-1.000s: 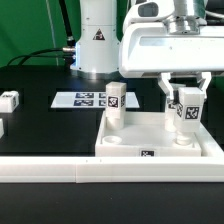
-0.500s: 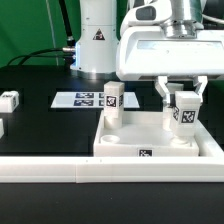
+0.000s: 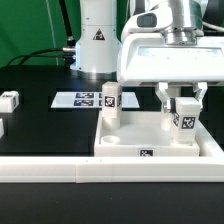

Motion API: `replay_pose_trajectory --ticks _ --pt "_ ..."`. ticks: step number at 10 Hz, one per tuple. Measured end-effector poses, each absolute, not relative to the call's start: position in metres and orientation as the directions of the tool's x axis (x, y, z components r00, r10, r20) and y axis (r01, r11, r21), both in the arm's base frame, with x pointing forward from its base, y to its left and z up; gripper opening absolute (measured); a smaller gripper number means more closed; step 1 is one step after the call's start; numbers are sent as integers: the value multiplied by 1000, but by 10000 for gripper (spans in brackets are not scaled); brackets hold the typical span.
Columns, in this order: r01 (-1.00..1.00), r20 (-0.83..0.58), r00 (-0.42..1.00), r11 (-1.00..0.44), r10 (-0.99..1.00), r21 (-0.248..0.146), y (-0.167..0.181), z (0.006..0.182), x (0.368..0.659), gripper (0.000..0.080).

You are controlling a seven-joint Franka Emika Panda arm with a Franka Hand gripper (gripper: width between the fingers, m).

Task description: Assemble square table

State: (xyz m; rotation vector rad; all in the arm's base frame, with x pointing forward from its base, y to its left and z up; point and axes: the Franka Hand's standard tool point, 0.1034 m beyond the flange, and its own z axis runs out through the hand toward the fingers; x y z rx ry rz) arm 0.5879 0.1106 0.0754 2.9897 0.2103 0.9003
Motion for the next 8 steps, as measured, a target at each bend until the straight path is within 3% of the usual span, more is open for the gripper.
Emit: replay_pose_trajectory --ticks 1,2,3,4,5,8 --pt "126 545 828 -991 132 50 111 76 588 290" --pt "127 537 833 -991 134 50 111 74 587 366" --pt "128 536 833 -991 135 50 111 73 587 502" --pt "129 536 833 -990 136 51 111 73 587 502" --pt "130 535 834 -990 137 51 111 73 587 618" --pt "133 535 833 -990 140 53 110 73 587 648"
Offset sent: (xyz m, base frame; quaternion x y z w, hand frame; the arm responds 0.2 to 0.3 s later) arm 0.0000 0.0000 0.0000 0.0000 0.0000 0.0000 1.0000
